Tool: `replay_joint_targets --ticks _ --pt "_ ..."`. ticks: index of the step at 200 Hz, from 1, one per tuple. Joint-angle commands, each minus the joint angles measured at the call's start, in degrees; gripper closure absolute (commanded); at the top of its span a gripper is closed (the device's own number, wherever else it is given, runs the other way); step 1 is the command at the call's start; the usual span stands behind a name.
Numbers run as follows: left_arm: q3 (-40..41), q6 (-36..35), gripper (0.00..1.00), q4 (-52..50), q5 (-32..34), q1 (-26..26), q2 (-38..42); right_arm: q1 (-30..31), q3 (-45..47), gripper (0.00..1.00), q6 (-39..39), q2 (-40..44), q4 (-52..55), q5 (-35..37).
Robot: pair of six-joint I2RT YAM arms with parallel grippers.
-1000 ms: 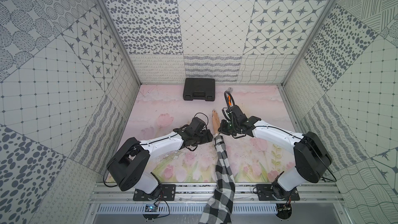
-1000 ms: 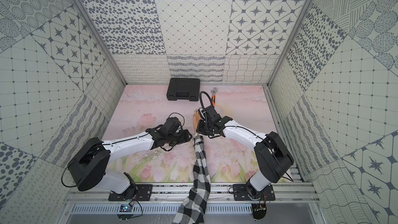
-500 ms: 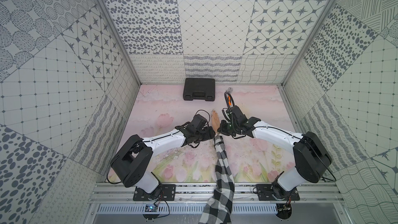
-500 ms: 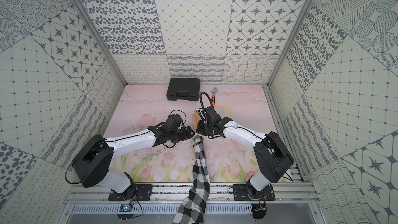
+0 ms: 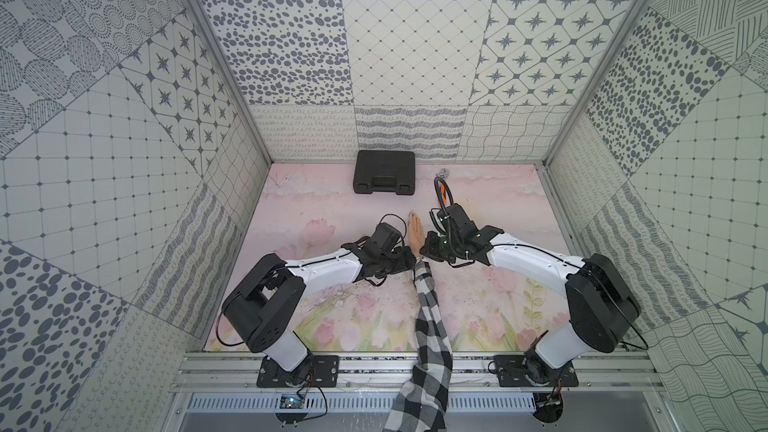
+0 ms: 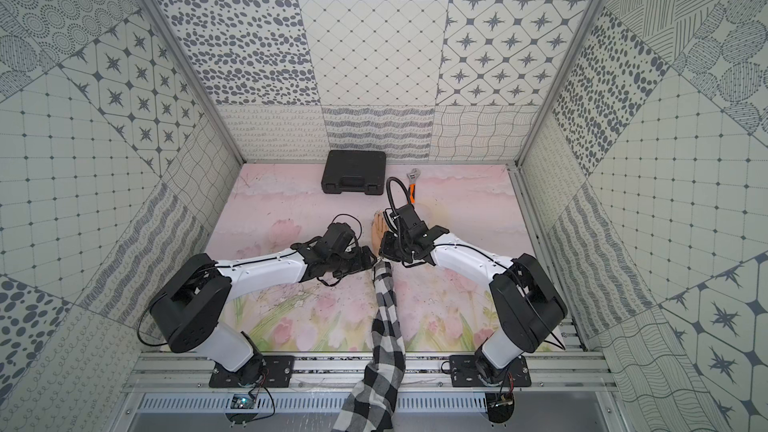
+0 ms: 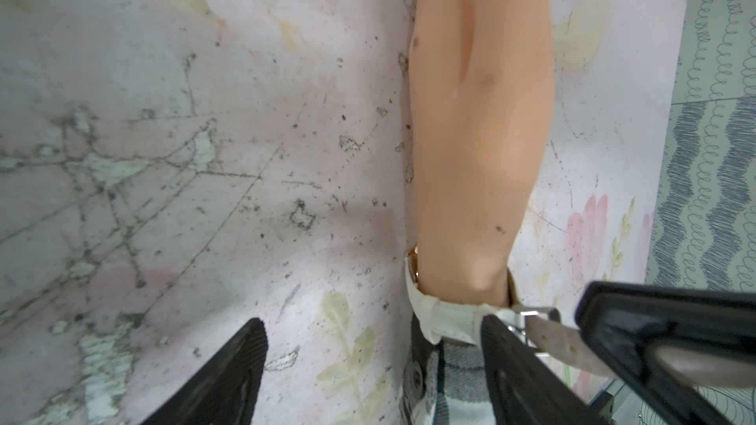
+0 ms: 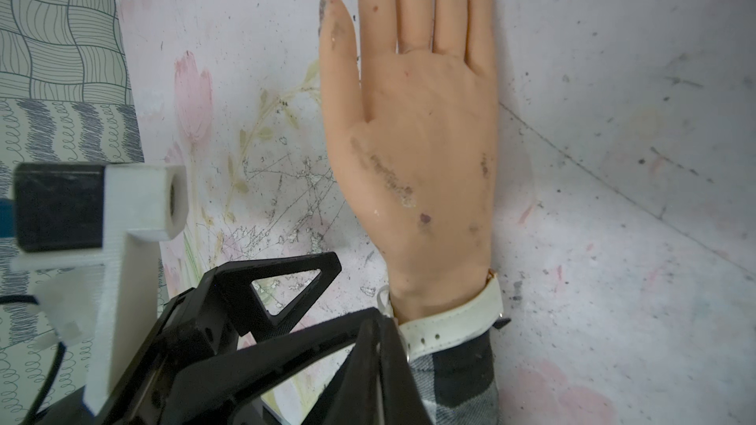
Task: Take off the watch
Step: Untie the watch from the hand.
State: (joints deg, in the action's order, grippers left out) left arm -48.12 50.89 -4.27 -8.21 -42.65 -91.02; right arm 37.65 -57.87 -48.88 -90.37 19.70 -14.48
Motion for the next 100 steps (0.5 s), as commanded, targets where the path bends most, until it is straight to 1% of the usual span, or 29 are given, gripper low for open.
replay_joint_targets --ticks 1,7,16,39,52,74,100 --pt "-1.75 -1.22 0.17 -1.59 0.53 0.29 0.89 -0.79 0.73 0.63 0.11 1.18 -2.64 -0.85" --pt "-2.01 -1.42 0.17 -2.02 0.61 0.37 1.17 -1.18 1.11 0.56 0.02 1.75 -2.95 -1.19" --pt "-2.17 -1.65 0.17 -2.56 0.78 0.46 1.61 -1.77 1.91 0.52 -0.26 2.86 -3.41 -1.43" --pt "-2.0 -2.0 0.17 -3.44 0.81 0.9 2.65 -3.74 5.31 0.46 -1.53 6.09 -6.12 -2.94" --pt "-1.7 -2.21 0.17 -3.93 0.79 1.08 3.4 -4.97 7.94 0.45 -2.69 7.71 -8.36 -3.65" --pt "-1.03 -2.4 0.16 -4.92 1.46 1.47 5.13 -6.48 12.04 0.47 -5.59 8.27 -14.62 -6.93" --pt "0.08 -2.38 0.16 -6.41 3.22 1.91 7.52 -6.51 14.18 0.6 -8.29 6.0 -19.8 -9.9"
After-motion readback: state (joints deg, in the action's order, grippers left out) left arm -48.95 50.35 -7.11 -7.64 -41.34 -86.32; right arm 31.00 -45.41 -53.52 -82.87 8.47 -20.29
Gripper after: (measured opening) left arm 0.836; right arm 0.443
